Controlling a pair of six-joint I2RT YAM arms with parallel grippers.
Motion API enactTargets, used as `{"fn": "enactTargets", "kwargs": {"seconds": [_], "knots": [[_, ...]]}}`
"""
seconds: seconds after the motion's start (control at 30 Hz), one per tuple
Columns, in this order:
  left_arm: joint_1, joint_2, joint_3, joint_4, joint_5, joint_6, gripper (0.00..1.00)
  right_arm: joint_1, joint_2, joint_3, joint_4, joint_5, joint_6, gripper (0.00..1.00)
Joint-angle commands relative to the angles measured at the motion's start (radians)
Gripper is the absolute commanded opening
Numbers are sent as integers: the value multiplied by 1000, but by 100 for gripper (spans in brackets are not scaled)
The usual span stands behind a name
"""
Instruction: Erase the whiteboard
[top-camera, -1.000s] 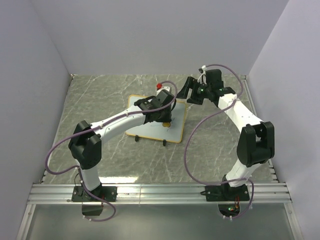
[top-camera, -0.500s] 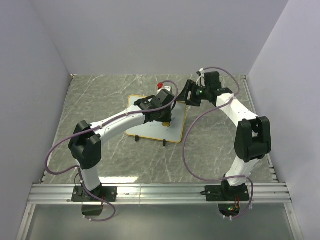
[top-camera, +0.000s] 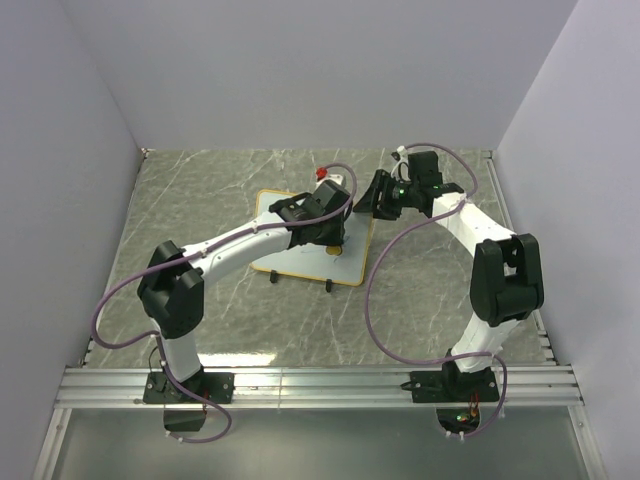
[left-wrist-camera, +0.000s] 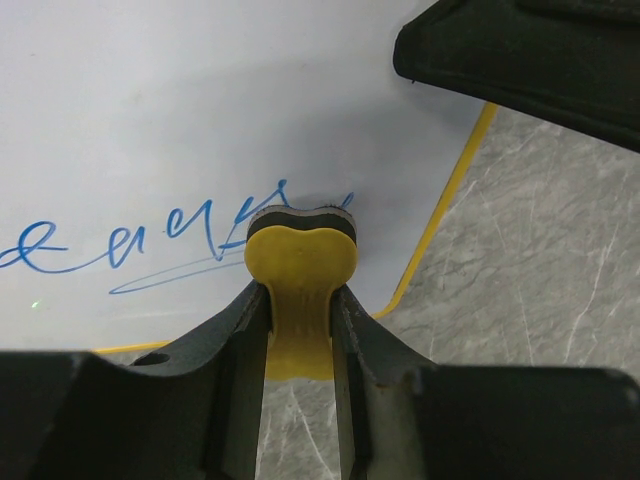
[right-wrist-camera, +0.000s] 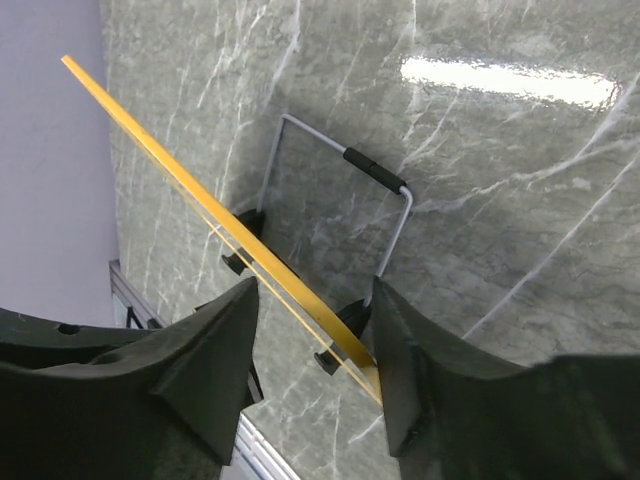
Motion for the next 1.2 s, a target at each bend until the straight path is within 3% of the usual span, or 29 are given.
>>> {"fn": "enactTargets", "kwargs": {"seconds": [0.0, 0.13, 0.37, 0.63, 0.7, 0.9, 1.17], "knots": [[-9, 24, 4, 53, 22, -6, 0, 0, -44, -4, 31, -11, -20, 54], [-23, 55, 27, 70, 26, -6, 0, 0, -45, -12, 17, -4, -37, 45], [-56, 117, 89, 73, 27, 0, 0, 0, -45, -18, -11, 15, -62, 40], [-76, 150, 119, 88, 13, -2, 0, 1, -44, -33, -29, 30, -85, 27], [-78, 154, 113, 93, -2, -2, 0, 0, -39, -32, -34, 23, -88, 16], [-79, 110, 18, 168, -91, -17, 0, 1, -39, -23, -69, 19, -114, 0], [-79, 76, -88, 280, -261, -74, 0, 0, -38, -15, -103, 15, -128, 0]]}}
